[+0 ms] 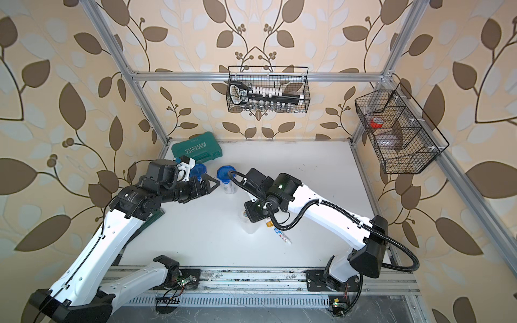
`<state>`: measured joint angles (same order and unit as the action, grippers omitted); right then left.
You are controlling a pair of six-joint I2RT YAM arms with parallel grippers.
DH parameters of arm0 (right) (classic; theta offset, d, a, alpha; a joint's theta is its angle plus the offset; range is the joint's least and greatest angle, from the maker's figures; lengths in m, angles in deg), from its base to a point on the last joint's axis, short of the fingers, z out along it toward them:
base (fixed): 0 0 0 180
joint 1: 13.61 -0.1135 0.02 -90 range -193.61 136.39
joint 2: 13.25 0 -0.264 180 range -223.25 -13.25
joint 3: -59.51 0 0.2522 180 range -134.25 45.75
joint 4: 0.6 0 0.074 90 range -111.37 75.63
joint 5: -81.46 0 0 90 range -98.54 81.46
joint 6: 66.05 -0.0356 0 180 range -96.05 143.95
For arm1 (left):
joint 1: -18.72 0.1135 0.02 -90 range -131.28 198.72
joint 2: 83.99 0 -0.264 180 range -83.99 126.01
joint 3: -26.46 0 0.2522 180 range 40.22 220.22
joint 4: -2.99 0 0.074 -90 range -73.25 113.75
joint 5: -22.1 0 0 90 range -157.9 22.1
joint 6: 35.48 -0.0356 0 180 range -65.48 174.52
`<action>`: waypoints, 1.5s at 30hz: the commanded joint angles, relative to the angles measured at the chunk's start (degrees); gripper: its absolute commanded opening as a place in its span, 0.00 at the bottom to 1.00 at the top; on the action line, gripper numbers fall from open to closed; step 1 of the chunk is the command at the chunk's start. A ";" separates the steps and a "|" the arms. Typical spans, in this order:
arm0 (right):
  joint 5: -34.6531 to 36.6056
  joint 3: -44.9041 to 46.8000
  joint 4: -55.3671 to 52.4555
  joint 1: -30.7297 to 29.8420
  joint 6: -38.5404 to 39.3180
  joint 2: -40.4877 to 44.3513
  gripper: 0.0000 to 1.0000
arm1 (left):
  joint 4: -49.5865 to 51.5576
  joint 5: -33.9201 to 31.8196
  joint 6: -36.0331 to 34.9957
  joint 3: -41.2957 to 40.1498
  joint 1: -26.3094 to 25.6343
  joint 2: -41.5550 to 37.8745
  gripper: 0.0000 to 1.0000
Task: Pack away toiletry kits
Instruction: Place the toiletry item into the container.
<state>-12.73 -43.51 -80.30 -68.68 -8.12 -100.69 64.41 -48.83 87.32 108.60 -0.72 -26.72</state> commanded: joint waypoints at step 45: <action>12.02 -20.60 -9.77 -2.63 5.67 -17.24 0.57 | 5.58 0.79 -1.16 7.81 -0.18 0.95 0.99</action>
<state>-1.86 -62.96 -89.74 -71.23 -0.56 -122.00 68.49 -49.83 86.03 113.32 -0.74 -26.11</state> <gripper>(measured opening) 0.550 0.989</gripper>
